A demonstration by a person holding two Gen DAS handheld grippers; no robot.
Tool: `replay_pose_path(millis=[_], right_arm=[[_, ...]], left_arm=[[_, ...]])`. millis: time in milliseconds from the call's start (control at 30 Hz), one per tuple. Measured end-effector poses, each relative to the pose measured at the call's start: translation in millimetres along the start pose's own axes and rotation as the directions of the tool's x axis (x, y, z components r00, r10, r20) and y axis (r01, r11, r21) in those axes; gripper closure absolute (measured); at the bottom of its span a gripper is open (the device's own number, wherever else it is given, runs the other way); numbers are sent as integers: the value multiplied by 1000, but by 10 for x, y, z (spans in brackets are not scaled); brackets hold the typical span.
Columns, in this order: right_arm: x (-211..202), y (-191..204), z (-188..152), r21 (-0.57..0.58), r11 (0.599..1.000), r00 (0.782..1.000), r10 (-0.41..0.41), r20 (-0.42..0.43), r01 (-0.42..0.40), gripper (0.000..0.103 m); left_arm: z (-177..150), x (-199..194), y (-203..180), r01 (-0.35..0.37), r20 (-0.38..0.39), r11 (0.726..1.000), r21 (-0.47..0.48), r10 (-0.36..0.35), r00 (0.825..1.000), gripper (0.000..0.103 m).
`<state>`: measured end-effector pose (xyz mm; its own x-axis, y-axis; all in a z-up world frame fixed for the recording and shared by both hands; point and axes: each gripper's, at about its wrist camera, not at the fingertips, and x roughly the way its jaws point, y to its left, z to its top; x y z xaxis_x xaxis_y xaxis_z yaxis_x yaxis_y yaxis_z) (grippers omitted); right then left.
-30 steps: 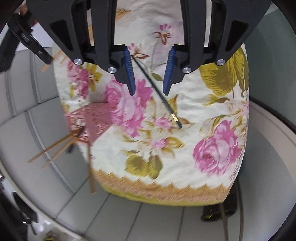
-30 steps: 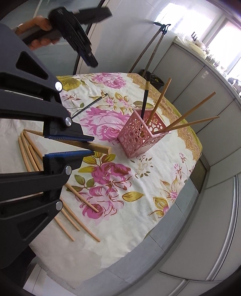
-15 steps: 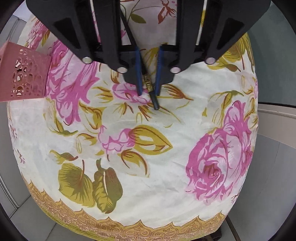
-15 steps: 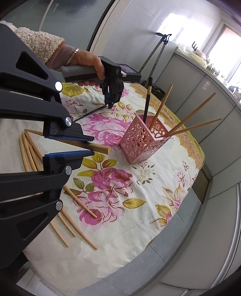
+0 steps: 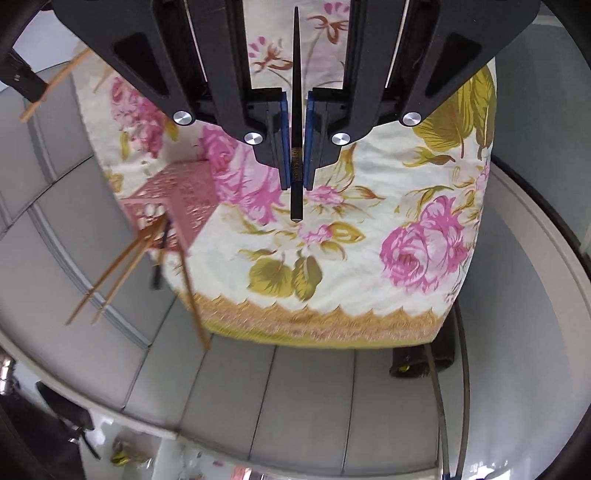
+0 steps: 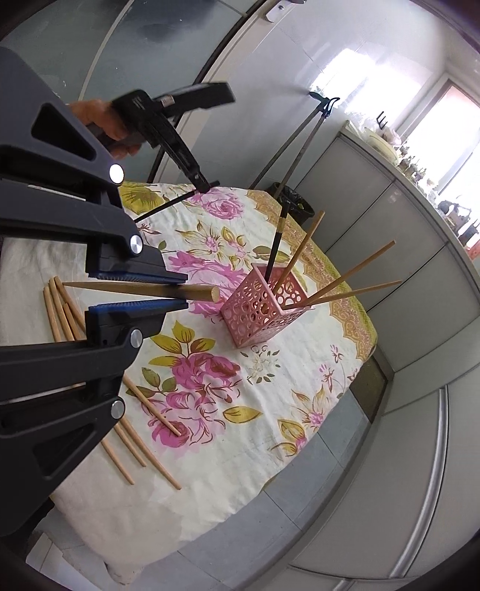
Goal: Organize utensils
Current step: 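Carry the paintbrush and chopstick up over the pink cup with both tools, then lower both held items into the pink cup and open both tools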
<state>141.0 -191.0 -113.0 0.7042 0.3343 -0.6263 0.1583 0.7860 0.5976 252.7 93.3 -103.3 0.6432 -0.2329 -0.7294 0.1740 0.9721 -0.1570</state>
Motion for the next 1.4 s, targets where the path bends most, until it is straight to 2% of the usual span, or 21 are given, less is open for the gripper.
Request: replay_pose_path(millis=[100,200,367,567,767,967,1067,1300,1400], right_arm=[[-154,105,-38,-42,999,999,-7,34,9,94],[-301,204,-61,-80,997,998,-15,66,21,95],[-528,283,-2,-108,994,993,-18,115,31,95],[-787,333,144,-127,991,986,-18,165,40,95],[-996,277,350,-114,993,978,-9,209,34,95],[-1075,173,558,-98,994,968,-17,250,42,95],[-1048,121,669,-94,994,967,-22,256,47,95],[-885,22,875,-84,996,964,-18,263,42,95],[-805,-7,956,-71,997,964,-14,265,34,95]], left_arm=[[49,-358,-274,47,95,999,23,-49,994,97],[82,-585,-474,91,154,994,53,-98,983,97],[159,-944,-695,145,221,984,104,-165,961,97],[378,-1077,-939,189,261,972,140,-220,940,97],[736,-925,-1217,212,302,967,139,-245,921,97],[1071,-542,-1474,183,353,977,106,-210,912,97],[1163,-307,-1540,146,376,985,90,-169,911,97],[1148,308,-1539,85,353,996,41,-94,931,97],[1069,536,-1487,87,324,996,38,-94,941,97]])
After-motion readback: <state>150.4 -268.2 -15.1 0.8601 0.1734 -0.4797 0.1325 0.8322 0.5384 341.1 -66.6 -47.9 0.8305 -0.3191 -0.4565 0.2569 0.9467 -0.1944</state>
